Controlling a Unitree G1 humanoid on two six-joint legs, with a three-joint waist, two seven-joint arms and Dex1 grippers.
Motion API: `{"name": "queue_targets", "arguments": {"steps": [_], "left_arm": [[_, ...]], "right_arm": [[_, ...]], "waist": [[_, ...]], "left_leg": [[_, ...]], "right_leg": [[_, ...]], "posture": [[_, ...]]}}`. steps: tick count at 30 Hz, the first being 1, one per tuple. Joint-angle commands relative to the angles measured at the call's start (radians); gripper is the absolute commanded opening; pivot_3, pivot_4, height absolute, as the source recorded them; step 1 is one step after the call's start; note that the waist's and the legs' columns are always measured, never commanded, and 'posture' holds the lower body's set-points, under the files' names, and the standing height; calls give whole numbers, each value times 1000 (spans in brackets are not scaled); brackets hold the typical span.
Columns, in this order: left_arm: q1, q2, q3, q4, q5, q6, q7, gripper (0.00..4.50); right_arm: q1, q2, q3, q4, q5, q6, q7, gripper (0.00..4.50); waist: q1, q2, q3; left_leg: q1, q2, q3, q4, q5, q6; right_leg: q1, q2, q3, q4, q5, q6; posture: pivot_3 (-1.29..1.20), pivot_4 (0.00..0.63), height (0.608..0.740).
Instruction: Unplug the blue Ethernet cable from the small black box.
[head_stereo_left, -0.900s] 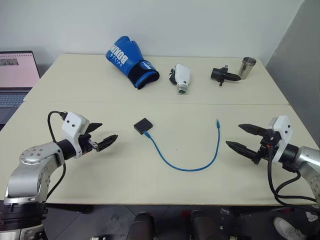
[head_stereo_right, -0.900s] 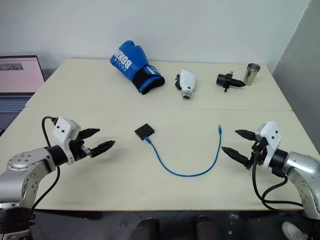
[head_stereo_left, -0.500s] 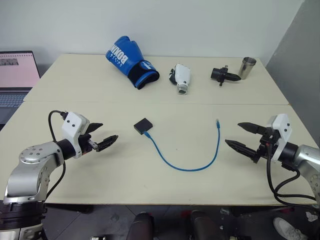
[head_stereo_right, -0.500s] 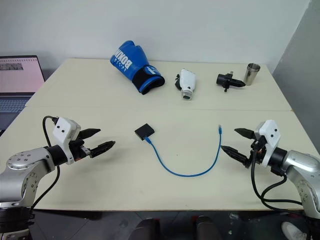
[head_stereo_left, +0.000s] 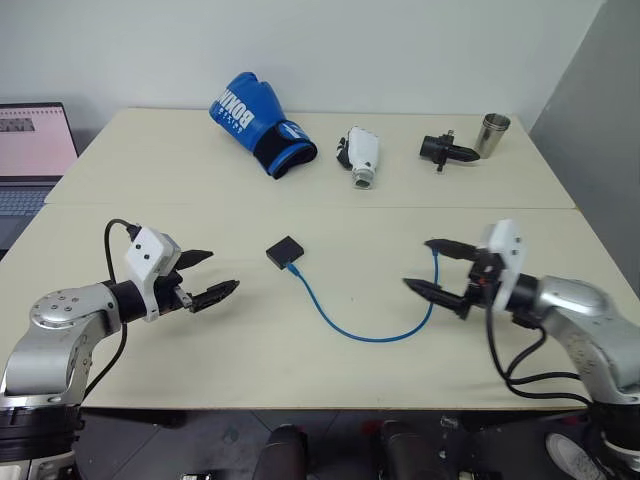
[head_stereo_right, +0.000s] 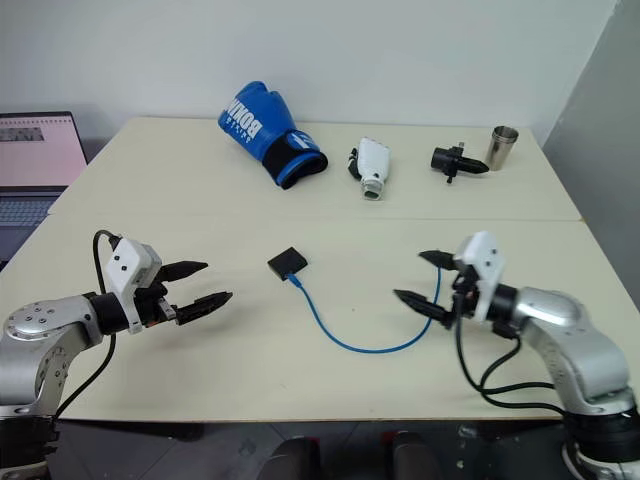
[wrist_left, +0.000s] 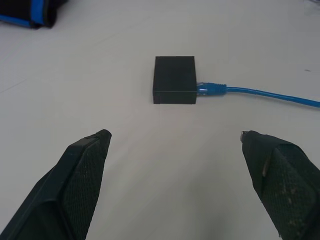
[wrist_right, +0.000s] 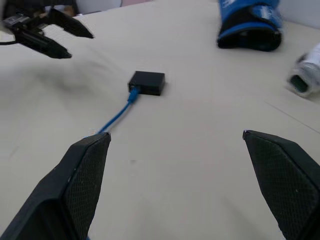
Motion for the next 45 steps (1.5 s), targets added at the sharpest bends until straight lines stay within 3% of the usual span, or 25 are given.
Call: {"name": "queue_targets", "arguments": {"steps": [1, 7, 11, 19, 31, 34, 45], "left_arm": [[-16, 31, -12, 6, 4, -41, -46, 4441], [-15, 83, -36, 61, 39, -106, -117, 4441], [-18, 98, -44, 81, 48, -126, -145, 4441], [-21, 105, -46, 103, 64, -153, -158, 4441], [-40, 92, -59, 106, 78, -163, -147, 4441], [-38, 90, -59, 101, 76, -160, -145, 4500], [-55, 84, -46, 110, 69, -121, -116, 4500]], "right_arm": [[-79, 71, 109, 26, -83, 10, -57, 4500], [-202, 291, 326, 175, -237, 5, -157, 4500], [-269, 409, 394, 331, -341, -39, -221, 4500], [-361, 552, 387, 606, -452, -124, -305, 4500], [-417, 685, 371, 740, -507, -145, -356, 4500], [-421, 686, 363, 765, -519, -144, -366, 4031], [-432, 706, 351, 797, -541, -162, -353, 1403]], "waist": [[0, 0, 0], [-1, 0, 0], [-1, 0, 0], [0, 0, 0], [-3, 0, 0], [-3, 0, 0], [-4, 0, 0]], "left_leg": [[0, 0, 0, 0, 0, 0], [-1, 0, 0, -1, 0, 0], [-2, 0, 1, -1, 0, 0], [-2, 0, 1, -1, 0, 0], [-2, 0, 1, -2, 0, 0], [-2, 0, 1, -2, 0, 0], [-2, 1, 1, -2, 0, 0]], "right_leg": [[0, 0, 0, 0, 0, 0], [-3, 0, 0, 1, 0, 0], [-4, 0, 0, 2, 0, -1], [-5, 0, 0, 2, 0, -1], [-6, 0, 0, 2, 0, -1], [-6, 0, 0, 3, 0, -1], [-6, 0, 0, 3, 0, -1]], "posture": [[0, 150, 740], [0, 150, 740], [0, 150, 740], [0, 150, 740], [0, 150, 740], [0, 150, 740], [0, 150, 740]]}}
